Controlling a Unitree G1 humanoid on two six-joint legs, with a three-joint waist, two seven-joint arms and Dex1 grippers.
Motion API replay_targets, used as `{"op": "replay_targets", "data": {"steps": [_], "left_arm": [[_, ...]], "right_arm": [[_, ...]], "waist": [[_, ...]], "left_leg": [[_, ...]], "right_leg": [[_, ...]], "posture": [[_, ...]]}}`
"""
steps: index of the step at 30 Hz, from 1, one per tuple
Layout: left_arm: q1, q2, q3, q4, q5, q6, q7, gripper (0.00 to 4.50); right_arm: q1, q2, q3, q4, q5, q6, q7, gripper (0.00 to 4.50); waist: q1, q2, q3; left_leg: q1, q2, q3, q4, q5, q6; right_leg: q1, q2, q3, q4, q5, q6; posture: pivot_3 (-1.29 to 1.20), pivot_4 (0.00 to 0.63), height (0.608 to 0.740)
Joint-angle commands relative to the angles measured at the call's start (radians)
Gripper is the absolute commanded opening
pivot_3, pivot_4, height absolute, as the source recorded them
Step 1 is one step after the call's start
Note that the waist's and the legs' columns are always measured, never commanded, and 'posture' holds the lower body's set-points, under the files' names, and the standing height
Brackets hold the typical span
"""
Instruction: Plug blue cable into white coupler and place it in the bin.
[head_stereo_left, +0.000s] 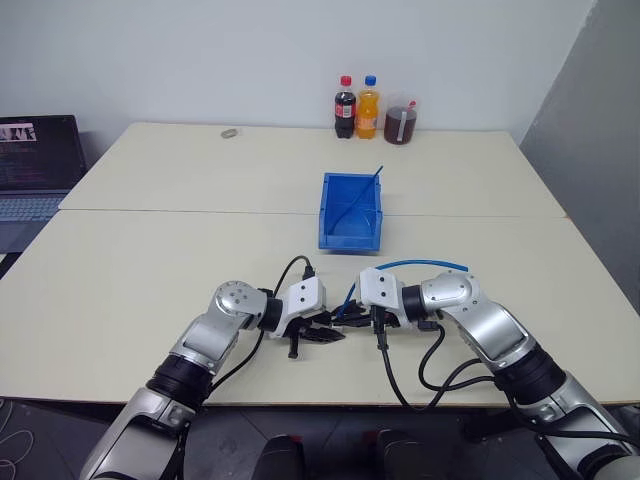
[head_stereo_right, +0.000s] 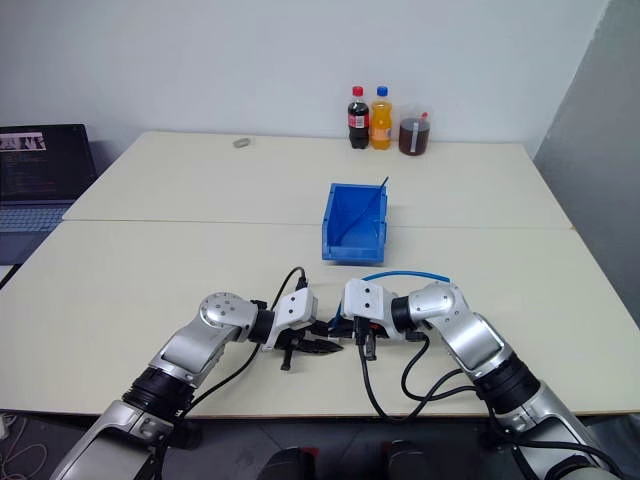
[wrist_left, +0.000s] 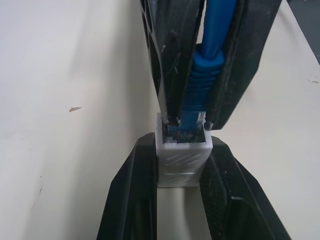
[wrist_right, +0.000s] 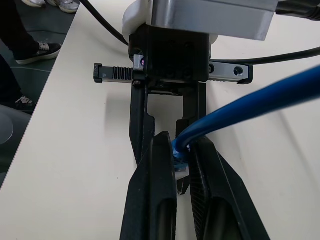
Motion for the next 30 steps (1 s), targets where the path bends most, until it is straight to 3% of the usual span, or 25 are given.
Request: {"op": "replay_targets", "data": {"steps": [1, 22, 30], "left_arm": [[-0.015, -0.007, 0.026, -0.037, -0.027, -0.013, -0.007, 0.81], [-0.011, -0.018, 0.033, -0.03, -0.024, -0.014, 0.015, 0.81], [-0.008, -0.027, 0.034, -0.026, -0.025, -0.025, 0.02, 0.81]], "right_arm": [[0.101, -0.02, 0.138, 0.141, -0.086, 0.124, 0.011, 0.08], [0.151, -0.044, 0.203, 0.137, -0.125, 0.138, 0.029, 0.08], [0.148, -0.007, 0.138, 0.127, -0.088, 0.142, -0.024, 0.08]], "waist": [[-0.001, 0.0, 0.0], [-0.005, 0.002, -0.013], [-0.005, 0.003, -0.015]], "left_leg": [[0.0, 0.0, 0.0, 0.0, 0.0, 0.0], [0.013, -0.001, 0.002, -0.015, 0.0, 0.0], [0.013, -0.001, 0.002, -0.015, 0.0, 0.0]], "right_leg": [[0.0, 0.0, 0.0, -0.001, 0.0, 0.0], [0.006, -0.002, 0.002, -0.011, -0.003, -0.004], [0.006, -0.002, 0.002, -0.011, -0.003, -0.004]], "posture": [[0.0, 0.15, 0.74], [0.0, 0.15, 0.74], [0.0, 0.15, 0.74]]}}
